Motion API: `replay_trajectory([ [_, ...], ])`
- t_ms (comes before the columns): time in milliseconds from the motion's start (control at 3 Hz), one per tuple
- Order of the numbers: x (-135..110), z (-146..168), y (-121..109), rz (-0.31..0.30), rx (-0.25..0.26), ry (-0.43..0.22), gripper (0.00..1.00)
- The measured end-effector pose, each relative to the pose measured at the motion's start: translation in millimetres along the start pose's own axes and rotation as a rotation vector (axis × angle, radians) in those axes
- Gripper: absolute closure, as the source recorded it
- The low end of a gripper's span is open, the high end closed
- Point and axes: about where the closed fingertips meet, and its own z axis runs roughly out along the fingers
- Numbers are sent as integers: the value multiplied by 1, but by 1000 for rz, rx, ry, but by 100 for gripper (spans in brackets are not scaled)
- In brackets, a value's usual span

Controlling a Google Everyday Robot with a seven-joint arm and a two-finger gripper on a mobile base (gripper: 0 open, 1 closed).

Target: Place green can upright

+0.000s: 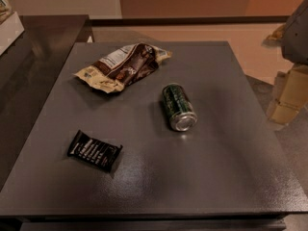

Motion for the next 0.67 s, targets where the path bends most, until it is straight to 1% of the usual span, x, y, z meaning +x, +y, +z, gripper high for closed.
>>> replay_trajectory([
  [333, 0, 0, 0, 0, 0, 0, 0],
  [667, -15, 1, 2, -7, 0, 11, 0],
])
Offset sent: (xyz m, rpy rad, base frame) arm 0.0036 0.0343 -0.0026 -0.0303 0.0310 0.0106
